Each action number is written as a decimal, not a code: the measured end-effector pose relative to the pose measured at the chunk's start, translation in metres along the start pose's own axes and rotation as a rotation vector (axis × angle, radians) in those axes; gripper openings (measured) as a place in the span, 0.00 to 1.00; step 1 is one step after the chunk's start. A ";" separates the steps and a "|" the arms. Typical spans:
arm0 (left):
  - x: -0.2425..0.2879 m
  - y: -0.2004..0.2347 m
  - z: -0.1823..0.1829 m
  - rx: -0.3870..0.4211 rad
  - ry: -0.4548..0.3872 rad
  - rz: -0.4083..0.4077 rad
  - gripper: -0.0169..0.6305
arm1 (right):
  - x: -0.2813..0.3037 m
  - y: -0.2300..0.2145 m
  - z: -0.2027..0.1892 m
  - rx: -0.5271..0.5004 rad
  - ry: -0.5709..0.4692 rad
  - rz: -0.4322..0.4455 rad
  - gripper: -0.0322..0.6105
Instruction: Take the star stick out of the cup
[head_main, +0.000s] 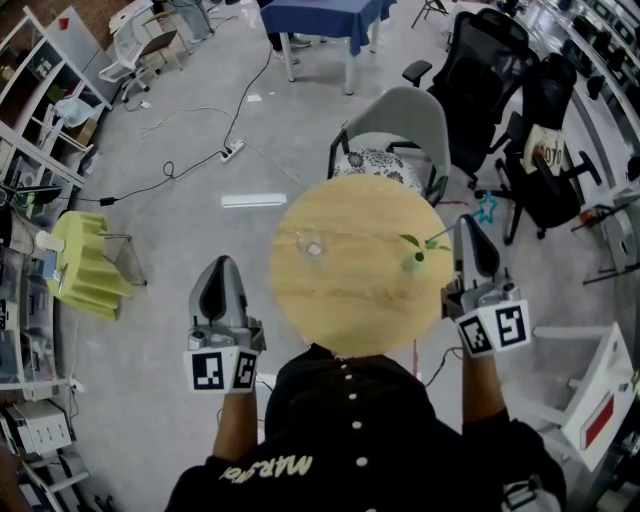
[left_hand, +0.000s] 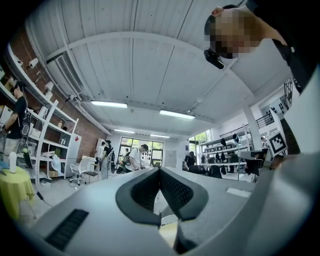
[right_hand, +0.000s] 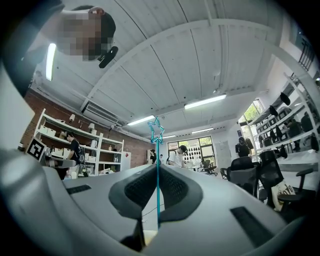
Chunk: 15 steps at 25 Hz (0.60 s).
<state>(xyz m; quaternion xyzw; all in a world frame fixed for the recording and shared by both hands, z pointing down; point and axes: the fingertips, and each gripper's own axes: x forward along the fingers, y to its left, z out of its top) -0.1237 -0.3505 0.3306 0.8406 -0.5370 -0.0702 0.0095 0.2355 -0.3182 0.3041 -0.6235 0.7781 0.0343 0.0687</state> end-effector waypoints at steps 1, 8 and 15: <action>0.000 -0.001 0.000 -0.002 -0.001 -0.001 0.03 | 0.000 0.000 -0.001 0.001 0.000 0.001 0.07; 0.000 -0.004 -0.002 -0.011 -0.007 -0.014 0.03 | 0.005 0.006 -0.004 0.003 0.005 0.016 0.07; 0.004 0.001 0.003 -0.014 -0.001 -0.007 0.03 | 0.010 0.007 -0.002 0.005 0.009 0.019 0.07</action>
